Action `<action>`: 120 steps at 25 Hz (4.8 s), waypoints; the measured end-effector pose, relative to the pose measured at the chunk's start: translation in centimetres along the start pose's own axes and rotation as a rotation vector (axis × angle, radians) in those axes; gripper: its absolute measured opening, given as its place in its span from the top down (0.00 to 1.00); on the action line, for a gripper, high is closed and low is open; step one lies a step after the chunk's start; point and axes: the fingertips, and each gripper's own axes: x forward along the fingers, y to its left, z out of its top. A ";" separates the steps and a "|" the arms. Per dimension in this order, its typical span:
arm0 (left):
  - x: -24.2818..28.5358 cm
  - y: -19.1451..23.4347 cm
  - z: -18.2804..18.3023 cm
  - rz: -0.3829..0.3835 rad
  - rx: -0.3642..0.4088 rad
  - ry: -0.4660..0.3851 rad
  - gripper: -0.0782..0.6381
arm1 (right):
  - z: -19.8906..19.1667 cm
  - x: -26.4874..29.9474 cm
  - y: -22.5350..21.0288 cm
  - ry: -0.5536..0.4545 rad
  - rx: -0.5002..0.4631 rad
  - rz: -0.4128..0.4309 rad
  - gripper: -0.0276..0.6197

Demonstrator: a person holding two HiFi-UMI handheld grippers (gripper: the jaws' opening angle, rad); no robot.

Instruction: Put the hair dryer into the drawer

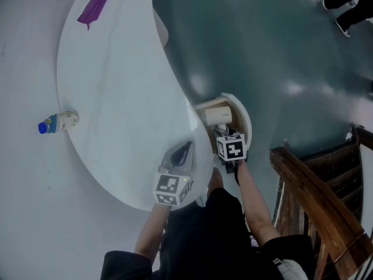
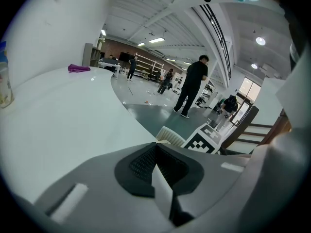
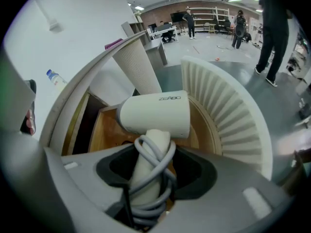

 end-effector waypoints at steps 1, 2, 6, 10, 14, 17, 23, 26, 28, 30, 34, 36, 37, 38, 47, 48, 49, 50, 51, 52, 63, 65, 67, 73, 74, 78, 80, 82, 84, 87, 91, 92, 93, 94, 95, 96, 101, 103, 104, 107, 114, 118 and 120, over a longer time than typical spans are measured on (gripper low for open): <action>0.0 0.0 0.0 0.001 -0.001 0.002 0.88 | 0.0 0.2 -0.1 0.007 0.001 -0.004 0.61; 0.0 0.1 0.0 0.002 -0.002 0.003 0.88 | 0.0 0.5 -0.3 0.016 0.001 -0.008 0.61; 0.2 0.3 -0.1 0.006 -0.007 0.005 0.88 | -0.1 1.5 -0.9 0.055 0.012 -0.024 0.61; 0.3 0.6 -0.1 0.007 -0.014 0.007 0.88 | -0.3 2.5 -0.9 0.076 0.016 -0.022 0.61; 0.5 0.8 -0.2 0.010 -0.016 0.010 0.88 | -0.4 3.2 -1.2 0.093 0.018 -0.021 0.61; 0.5 0.9 -0.2 0.010 -0.019 0.011 0.88 | -0.4 3.7 -1.4 0.107 0.017 -0.022 0.61; 0.7 1.1 -0.4 0.011 -0.030 0.018 0.88 | -0.7 4.6 -2.1 0.142 -0.002 -0.038 0.61; 0.7 1.1 -0.4 0.013 -0.031 0.019 0.88 | -0.5 5.1 -2.4 0.148 -0.010 -0.039 0.61; 0.6 1.2 -0.5 0.015 -0.033 0.019 0.88 | -0.4 5.3 -2.4 0.156 -0.011 -0.034 0.61; 0.6 1.3 -0.5 0.018 -0.037 0.019 0.88 | -0.5 5.6 -2.4 0.168 -0.015 -0.036 0.61; 0.7 1.3 -0.6 0.019 -0.046 0.018 0.88 | -1.3 6.3 -2.2 0.210 0.000 -0.028 0.61; 0.6 1.3 -0.7 0.018 -0.045 0.020 0.88 | -1.5 6.5 -1.9 0.218 0.009 -0.013 0.61; 0.6 1.3 -0.7 0.018 -0.044 0.021 0.88 | -1.3 6.6 -1.8 0.203 0.008 -0.009 0.61; 0.6 1.3 -0.7 0.018 -0.045 0.021 0.88 | -1.1 6.7 -1.9 0.188 0.004 -0.011 0.61; 0.4 1.4 -1.1 0.017 -0.044 0.023 0.88 | -1.1 6.9 -1.9 0.180 0.013 -0.008 0.60; 0.4 1.3 -1.2 0.016 -0.044 0.023 0.88 | -1.2 6.9 -1.8 0.182 0.025 -0.001 0.60; 0.3 1.3 -1.2 0.015 -0.043 0.022 0.88 | -1.2 6.8 -1.7 0.183 0.033 0.007 0.60; 0.2 1.2 -1.3 0.014 -0.042 0.020 0.88 | -1.2 6.7 -1.7 0.184 0.037 0.011 0.60; 0.1 1.1 -1.3 0.013 -0.042 0.019 0.88 | -1.2 6.6 -1.6 0.184 0.039 0.014 0.60; 0.1 1.1 -1.3 0.012 -0.041 0.019 0.88 | -1.2 6.5 -1.6 0.182 0.042 0.016 0.60; -1.1 0.1 -1.2 0.001 -0.023 0.010 0.88 | -0.3 4.7 -1.2 0.139 0.048 0.008 0.59; -1.4 -0.1 -1.1 -0.001 -0.017 0.006 0.88 | -0.1 4.2 -1.1 0.127 0.051 0.008 0.59; -1.9 -0.2 -0.9 -0.002 -0.011 -0.001 0.88 | 0.0 3.6 -1.0 0.112 0.055 0.006 0.59; -3.8 -0.8 -0.2 0.004 0.005 -0.027 0.88 | 0.8 0.9 0.0 0.055 0.051 0.005 0.59; -4.1 -1.0 0.0 0.003 0.008 -0.032 0.88 | 1.0 0.3 0.1 0.041 0.052 0.002 0.59; -5.5 -1.8 1.0 -0.002 0.022 -0.060 0.88 | 2.1 -2.4 0.3 -0.034 0.051 -0.018 0.59; -6.1 -2.1 1.6 -0.006 0.033 -0.074 0.88 | 2.6 -3.9 0.6 -0.072 0.046 -0.021 0.59; -6.6 -2.5 2.3 -0.011 0.046 -0.089 0.88 | 3.1 -5.4 0.9 -0.107 0.038 -0.021 0.59; -7.3 -3.0 3.1 -0.017 0.061 -0.105 0.88 | 3.6 -7.1 1.3 -0.144 0.024 -0.019 0.59; -8.1 -3.5 4.4 -0.024 0.079 -0.132 0.88 | 4.8 -9.7 2.0 -0.209 0.003 -0.021 0.61; -9.4 -4.0 5.7 -0.029 0.099 -0.159 0.88 | 5.8 -13.0 3.5 -0.282 0.000 -0.009 0.62; -9.8 -4.1 5.9 -0.030 0.104 -0.165 0.88 | 5.9 -13.9 3.8 -0.300 0.001 -0.007 0.63; -10.2 -4.3 6.2 -0.031 0.111 -0.173 0.88 | 6.1 -14.8 4.2 -0.319 0.001 -0.008 0.63; -10.5 -4.4 6.6 -0.032 0.117 -0.182 0.88 | 6.4 -15.6 4.5 -0.341 -0.002 -0.011 0.64; -10.8 -4.5 6.9 -0.033 0.124 -0.190 0.88 | 6.6 -16.5 4.9 -0.365 -0.006 -0.015 0.65; -11.2 -4.6 7.2 -0.035 0.130 -0.197 0.88 | 6.9 -17.3 5.2 -0.391 -0.011 -0.022 0.68; -13.2 -5.3 8.6 -0.049 0.153 -0.234 0.88 | 7.6 -21.5 7.0 -0.503 -0.049 -0.062 0.73; -13.8 -5.5 9.0 -0.057 0.160 -0.249 0.88 | 7.8 -23.1 7.7 -0.545 -0.057 -0.067 0.75; -14.1 -5.6 9.1 -0.059 0.164 -0.255 0.88 | 8.0 -23.8 8.1 -0.568 -0.062 -0.070 0.77; -15.2 -5.6 9.6 -0.063 0.177 -0.269 0.88 | 8.4 -26.4 9.5 -0.644 -0.077 -0.082 0.80; -19.1 -6.1 11.7 -0.073 0.223 -0.354 0.88 | 8.0 -33.2 12.7 -0.828 -0.112 -0.119 0.92; -21.4 -6.1 12.3 -0.079 0.238 -0.392 0.88 | 6.9 -36.0 14.5 -0.893 -0.134 -0.143 0.93; -22.6 -6.1 12.6 -0.081 0.244 -0.408 0.88 | 6.3 -37.2 15.3 -0.917 -0.139 -0.153 0.94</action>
